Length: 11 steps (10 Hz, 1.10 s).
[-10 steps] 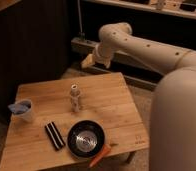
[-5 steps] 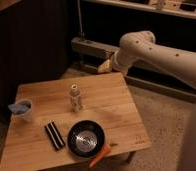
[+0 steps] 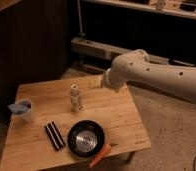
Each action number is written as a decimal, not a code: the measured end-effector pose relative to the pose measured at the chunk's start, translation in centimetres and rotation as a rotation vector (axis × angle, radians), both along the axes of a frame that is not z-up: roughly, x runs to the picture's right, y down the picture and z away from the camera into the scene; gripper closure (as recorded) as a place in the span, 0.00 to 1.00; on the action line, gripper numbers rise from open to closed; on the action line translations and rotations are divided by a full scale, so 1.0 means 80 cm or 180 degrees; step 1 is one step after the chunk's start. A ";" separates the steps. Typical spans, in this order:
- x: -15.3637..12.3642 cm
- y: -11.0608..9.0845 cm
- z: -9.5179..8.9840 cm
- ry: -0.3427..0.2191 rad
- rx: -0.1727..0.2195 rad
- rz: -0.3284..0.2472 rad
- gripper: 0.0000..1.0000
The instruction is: Move the arm in a circular motion
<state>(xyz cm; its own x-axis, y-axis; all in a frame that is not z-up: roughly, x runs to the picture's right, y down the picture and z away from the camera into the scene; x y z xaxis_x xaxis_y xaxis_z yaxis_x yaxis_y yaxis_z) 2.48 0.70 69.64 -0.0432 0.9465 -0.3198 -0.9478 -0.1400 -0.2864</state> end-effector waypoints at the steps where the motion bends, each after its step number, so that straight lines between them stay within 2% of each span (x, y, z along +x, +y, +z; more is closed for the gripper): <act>1: -0.024 0.026 -0.013 -0.0054 -0.0051 -0.0092 0.20; 3: -0.071 0.052 -0.027 -0.0172 -0.0138 -0.0358 0.20; 6: -0.148 0.052 -0.028 -0.0446 -0.0182 -0.0956 0.20; 8: -0.191 0.038 -0.020 -0.0586 -0.0120 -0.1241 0.20; 10: -0.213 0.016 -0.015 -0.0654 -0.0023 -0.1383 0.20; 11: -0.215 -0.008 -0.012 -0.0657 0.0067 -0.1425 0.20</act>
